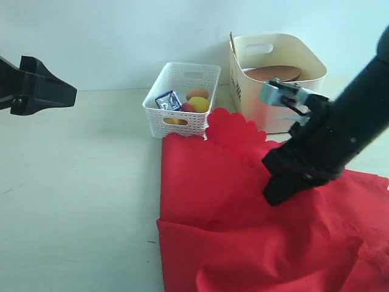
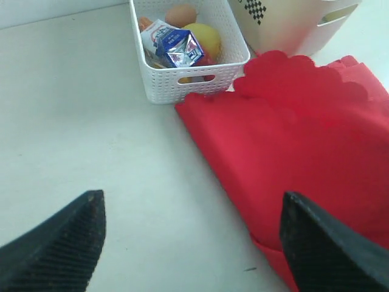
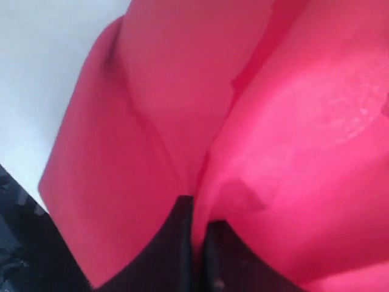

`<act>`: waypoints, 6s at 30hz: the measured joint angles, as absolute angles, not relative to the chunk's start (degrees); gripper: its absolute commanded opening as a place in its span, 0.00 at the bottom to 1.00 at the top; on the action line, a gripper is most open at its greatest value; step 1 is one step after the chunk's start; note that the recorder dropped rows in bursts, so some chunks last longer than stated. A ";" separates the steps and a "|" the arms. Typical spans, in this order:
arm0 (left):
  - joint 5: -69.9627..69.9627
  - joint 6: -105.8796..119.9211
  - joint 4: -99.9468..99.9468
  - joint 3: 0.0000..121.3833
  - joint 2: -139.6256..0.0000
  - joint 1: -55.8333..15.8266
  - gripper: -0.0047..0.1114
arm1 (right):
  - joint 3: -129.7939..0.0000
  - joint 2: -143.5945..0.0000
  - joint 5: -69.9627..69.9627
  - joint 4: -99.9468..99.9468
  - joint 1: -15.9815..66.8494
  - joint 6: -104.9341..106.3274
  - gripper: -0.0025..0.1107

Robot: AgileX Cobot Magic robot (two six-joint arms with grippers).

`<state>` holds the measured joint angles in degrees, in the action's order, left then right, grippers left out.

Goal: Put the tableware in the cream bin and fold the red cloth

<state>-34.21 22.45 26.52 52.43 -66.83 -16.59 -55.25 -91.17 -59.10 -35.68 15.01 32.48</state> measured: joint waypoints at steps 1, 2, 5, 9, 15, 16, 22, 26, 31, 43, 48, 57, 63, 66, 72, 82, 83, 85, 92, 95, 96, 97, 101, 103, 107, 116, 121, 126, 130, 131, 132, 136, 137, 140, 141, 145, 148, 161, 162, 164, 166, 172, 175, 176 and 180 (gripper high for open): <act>-34.37 22.45 26.52 52.43 -66.83 -16.59 0.69 | -53.09 -89.80 -57.81 -35.23 14.34 31.73 0.02; -34.50 22.45 26.52 52.43 -66.83 -16.59 0.69 | -51.38 -88.53 -56.70 -34.59 13.68 31.16 0.02; -34.76 22.45 26.52 52.43 -66.83 -16.59 0.69 | -46.01 -85.54 -52.49 -32.05 11.64 28.27 0.02; -35.10 22.45 26.52 52.43 -66.45 -16.59 0.69 | -40.17 -82.72 -47.48 -26.64 8.81 22.41 0.02; -35.10 22.45 26.52 52.43 -65.38 -16.59 0.69 | -35.86 -81.97 -39.21 -19.23 6.38 13.93 0.02; -35.10 22.45 26.52 52.43 -65.38 -16.59 0.69 | -35.59 -81.97 -38.01 -17.80 6.35 12.37 0.02; -35.10 22.45 26.01 52.43 -65.35 -16.59 0.69 | -35.01 -89.37 -32.08 -7.28 6.23 0.97 0.52; -35.10 22.45 25.90 52.43 -65.35 -16.59 0.69 | -38.55 -91.62 -35.11 -0.59 6.23 -5.48 0.87; -35.40 22.45 25.90 52.43 -65.25 -16.59 0.69 | -43.66 -84.78 -40.81 9.84 6.13 -13.39 0.93; -36.46 22.45 25.54 48.83 -50.55 -16.59 0.69 | -48.11 -92.64 -44.98 -1.35 -4.96 0.39 0.93; -36.46 22.45 25.52 45.17 -41.33 -16.59 0.69 | -50.16 -97.49 -46.86 -11.35 -9.38 9.85 0.93; -35.95 21.79 24.67 36.75 -24.49 -16.59 0.69 | -52.03 -105.09 -48.68 -15.45 -10.18 14.20 0.93; -35.10 18.81 23.52 31.68 -16.56 -16.59 0.61 | -52.59 -106.18 -50.33 -16.01 -10.20 16.90 0.93; -34.02 14.83 20.98 29.46 -13.29 -16.59 0.52 | -52.68 -106.28 -51.74 -17.95 -10.44 19.57 0.92; -29.88 5.91 12.27 26.20 -7.90 -16.59 0.35 | -52.68 -106.66 -54.65 -19.56 -10.44 22.11 0.63; -24.34 1.52 6.69 19.77 -6.33 -16.59 0.04 | -52.68 -107.37 -55.64 -20.16 -10.44 22.34 0.02; -24.34 1.52 6.56 19.13 -6.33 -16.59 0.04 | -52.68 -107.37 -55.64 -20.16 -10.44 22.34 0.02; -24.34 1.52 6.56 18.27 -6.33 -16.59 0.04 | -52.68 -107.37 -55.64 -20.16 -10.44 22.34 0.02; -24.34 1.52 6.56 17.66 -6.33 -16.59 0.04 | -52.58 -107.37 -53.95 -17.45 -10.44 19.72 0.02; -24.34 1.52 6.56 17.66 -6.33 -16.59 0.04 | -52.94 -107.37 -54.05 -9.62 -10.44 12.26 0.02; -24.34 1.52 6.56 17.66 -6.33 -16.59 0.04 | -53.11 -107.37 -54.46 -6.31 -10.44 9.25 0.02; -24.34 1.52 6.56 17.66 -6.33 -16.59 0.04 | -53.45 -107.37 -54.83 -3.08 -10.44 6.61 0.02; -24.34 1.52 6.56 17.66 -6.33 -16.59 0.04 | -53.51 -107.37 -55.28 4.43 -10.44 1.49 0.02; -24.34 1.52 6.56 17.66 -6.33 -16.59 0.04 | -53.51 -107.37 -55.49 6.05 -10.44 0.60 0.02; -24.34 1.52 6.56 17.66 -6.33 -16.59 0.04 | -53.51 -107.37 -55.49 9.33 -11.10 -1.80 0.02; -24.34 1.52 6.56 17.66 -6.33 -16.59 0.04 | -53.56 -107.37 -55.58 11.33 -20.47 -3.19 0.02; -24.34 1.52 6.56 17.66 -6.33 -16.59 0.04 | -57.59 -107.40 -55.58 9.62 -27.85 -2.43 0.02; -24.34 1.52 6.56 17.66 -4.30 -16.59 0.04 | -60.80 -109.64 -55.36 5.69 -33.95 1.11 0.02; -24.34 1.52 6.56 17.66 -1.61 -16.59 0.04 | -63.01 -110.99 -55.63 1.85 -37.58 4.21 0.02; -24.34 1.52 6.56 17.66 -1.11 -16.59 0.04 | -63.31 -110.99 -55.63 1.66 -38.03 4.35 0.02; -24.34 1.52 6.56 17.66 -0.66 -16.59 0.04 | -63.85 -110.99 -55.63 1.41 -38.76 4.63 0.02; -24.34 1.52 6.56 17.66 -0.23 -16.59 0.04 | -65.88 -110.99 -55.51 1.18 -41.24 4.82 0.02; -24.34 1.52 6.56 17.66 -0.23 -16.59 0.04 | -66.33 -110.99 -55.42 1.18 -41.91 4.87 0.02; -24.13 1.52 6.56 17.41 -0.23 -16.59 0.04 | -67.96 -111.66 -55.08 1.18 -43.57 4.99 0.02; -23.81 1.52 6.56 16.93 -0.23 -16.59 0.04 | -68.74 -112.16 -54.93 0.96 -44.18 5.10 0.02; -23.71 1.52 6.56 13.72 -0.23 -16.59 0.04 | -71.61 -114.01 -54.79 0.00 -45.67 5.51 0.02; -23.71 1.52 6.82 11.22 -0.23 -15.60 0.04 | -73.50 -115.78 -54.76 0.00 -46.67 5.77 0.02; -23.89 1.52 9.10 4.58 -0.23 -9.84 0.04 | -82.53 -122.70 -54.76 -11.14 -47.00 12.14 0.02; -23.89 1.52 9.25 4.45 -0.23 -9.58 0.04 | -83.09 -123.12 -54.76 -12.39 -47.00 12.89 0.02; -23.89 1.52 9.25 4.12 -0.23 -8.87 0.04 | -83.88 -123.77 -54.76 -14.78 -47.00 14.27 0.02; -23.89 1.52 9.69 3.72 -0.23 -8.30 0.04 | -84.68 -124.39 -54.60 -17.36 -47.05 15.44 0.02; -23.89 1.52 10.55 3.47 -0.23 -5.71 0.04 | -87.83 -126.46 -53.89 -22.64 -46.93 17.90 0.02; -23.89 1.52 10.55 3.47 -0.23 -4.49 0.04 | -89.47 -127.31 -53.32 -26.74 -46.72 20.37 0.02; -23.89 1.52 10.55 3.47 -0.23 -4.11 0.04 | -90.08 -127.48 -53.24 -28.17 -46.67 21.16 0.02; -23.89 1.52 10.55 3.47 -0.23 -1.90 0.04 | -92.19 -129.16 -53.24 -37.58 -46.45 26.52 0.02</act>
